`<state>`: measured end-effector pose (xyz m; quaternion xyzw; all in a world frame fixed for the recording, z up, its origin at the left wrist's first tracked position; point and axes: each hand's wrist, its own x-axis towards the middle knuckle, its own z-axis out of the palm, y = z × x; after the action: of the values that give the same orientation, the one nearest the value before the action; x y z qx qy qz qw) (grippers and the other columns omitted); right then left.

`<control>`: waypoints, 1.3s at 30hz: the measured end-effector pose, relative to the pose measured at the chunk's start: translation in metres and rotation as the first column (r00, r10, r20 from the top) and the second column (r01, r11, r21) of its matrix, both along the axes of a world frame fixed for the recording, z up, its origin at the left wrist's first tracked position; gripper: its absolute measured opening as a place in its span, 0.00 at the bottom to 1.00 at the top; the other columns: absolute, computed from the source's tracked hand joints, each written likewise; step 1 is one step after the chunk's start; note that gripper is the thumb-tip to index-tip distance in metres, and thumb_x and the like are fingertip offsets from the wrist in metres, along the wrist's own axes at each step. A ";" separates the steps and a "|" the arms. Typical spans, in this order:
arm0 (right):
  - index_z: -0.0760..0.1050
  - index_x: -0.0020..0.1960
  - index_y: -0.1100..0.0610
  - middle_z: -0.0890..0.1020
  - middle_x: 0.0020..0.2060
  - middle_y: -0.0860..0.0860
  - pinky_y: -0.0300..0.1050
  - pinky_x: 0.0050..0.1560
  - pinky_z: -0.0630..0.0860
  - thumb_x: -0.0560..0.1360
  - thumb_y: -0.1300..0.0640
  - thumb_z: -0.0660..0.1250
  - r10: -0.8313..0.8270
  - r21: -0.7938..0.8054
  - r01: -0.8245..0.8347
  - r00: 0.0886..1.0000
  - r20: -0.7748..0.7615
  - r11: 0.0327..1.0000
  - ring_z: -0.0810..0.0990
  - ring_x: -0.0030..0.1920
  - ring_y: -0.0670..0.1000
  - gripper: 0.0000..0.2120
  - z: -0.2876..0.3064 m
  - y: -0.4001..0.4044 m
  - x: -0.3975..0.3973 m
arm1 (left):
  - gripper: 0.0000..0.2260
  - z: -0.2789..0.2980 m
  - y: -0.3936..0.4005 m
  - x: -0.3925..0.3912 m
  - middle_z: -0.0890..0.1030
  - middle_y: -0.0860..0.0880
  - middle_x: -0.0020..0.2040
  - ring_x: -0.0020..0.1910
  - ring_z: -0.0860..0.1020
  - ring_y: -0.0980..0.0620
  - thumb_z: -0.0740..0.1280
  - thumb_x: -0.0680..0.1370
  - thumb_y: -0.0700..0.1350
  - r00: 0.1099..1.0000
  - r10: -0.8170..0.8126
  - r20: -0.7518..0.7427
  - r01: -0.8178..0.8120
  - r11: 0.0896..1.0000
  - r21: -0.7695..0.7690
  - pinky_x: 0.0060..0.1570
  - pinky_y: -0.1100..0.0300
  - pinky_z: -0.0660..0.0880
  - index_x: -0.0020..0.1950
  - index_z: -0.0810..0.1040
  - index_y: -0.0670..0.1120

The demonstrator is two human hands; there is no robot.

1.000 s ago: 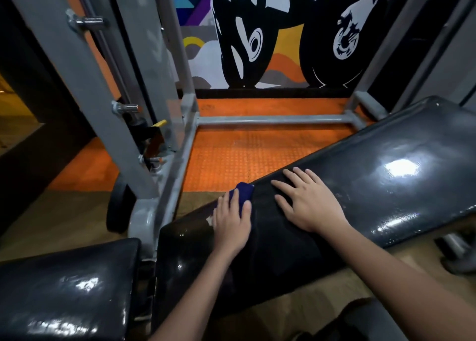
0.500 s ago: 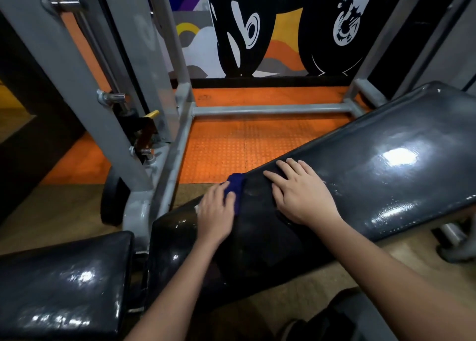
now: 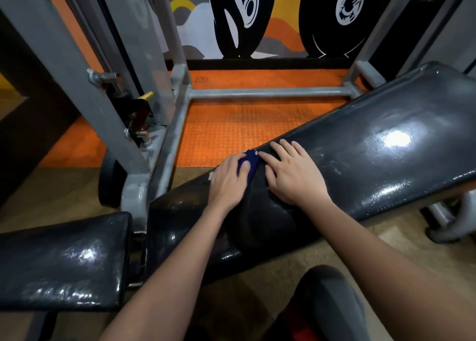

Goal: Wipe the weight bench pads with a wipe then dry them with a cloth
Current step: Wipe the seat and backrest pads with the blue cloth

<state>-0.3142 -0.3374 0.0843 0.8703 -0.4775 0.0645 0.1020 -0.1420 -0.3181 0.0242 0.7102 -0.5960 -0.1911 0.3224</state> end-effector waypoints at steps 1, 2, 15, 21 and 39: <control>0.76 0.73 0.52 0.76 0.72 0.60 0.58 0.77 0.63 0.81 0.48 0.50 -0.004 0.010 0.004 1.000 0.000 1.000 0.71 0.74 0.62 0.26 0.000 -0.001 0.000 | 0.19 -0.010 0.006 0.016 0.71 0.55 0.73 0.73 0.67 0.53 0.53 0.85 0.57 0.999 0.027 0.025 -0.028 0.999 0.022 0.68 0.55 0.59 0.74 0.69 0.56; 0.75 0.73 0.51 0.75 0.73 0.59 0.58 0.78 0.61 0.81 0.47 0.49 -0.010 0.020 0.009 1.000 0.002 1.000 0.70 0.75 0.62 0.26 0.000 -0.001 0.001 | 0.20 -0.022 0.015 0.036 0.70 0.54 0.74 0.74 0.66 0.52 0.52 0.85 0.58 0.996 0.077 0.037 -0.078 0.996 0.052 0.71 0.52 0.60 0.75 0.68 0.56; 0.75 0.74 0.52 0.74 0.73 0.61 0.60 0.78 0.59 0.79 0.43 0.47 -0.037 0.088 0.038 0.999 -0.008 0.995 0.68 0.75 0.64 0.31 0.001 0.006 0.002 | 0.23 -0.005 0.012 0.001 0.68 0.53 0.76 0.75 0.64 0.49 0.53 0.83 0.63 0.988 0.139 0.070 -0.147 0.980 0.131 0.73 0.51 0.54 0.75 0.68 0.58; 0.59 0.83 0.50 0.58 0.82 0.58 0.57 0.82 0.47 0.84 0.42 0.46 -0.058 0.136 0.067 0.996 -0.070 0.988 0.53 0.83 0.59 0.29 0.004 0.018 -0.002 | 0.24 -0.027 0.062 0.020 0.64 0.57 0.77 0.76 0.63 0.53 0.51 0.81 0.65 0.993 0.035 0.109 -0.037 0.999 0.017 0.74 0.49 0.56 0.75 0.67 0.61; 0.71 0.76 0.45 0.75 0.72 0.53 0.53 0.71 0.66 0.79 0.38 0.42 -0.004 0.083 0.019 0.984 -0.181 0.996 0.72 0.71 0.57 0.33 0.042 -0.037 -0.043 | 0.23 -0.007 0.050 -0.019 0.58 0.58 0.80 0.80 0.53 0.55 0.51 0.83 0.63 0.994 -0.047 0.099 0.045 0.999 0.015 0.76 0.56 0.45 0.77 0.63 0.62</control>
<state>-0.3571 -0.3743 0.1262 0.8733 -0.4735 -0.0354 0.1086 -0.1614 -0.2677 0.0175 0.7069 -0.6263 -0.1665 0.2834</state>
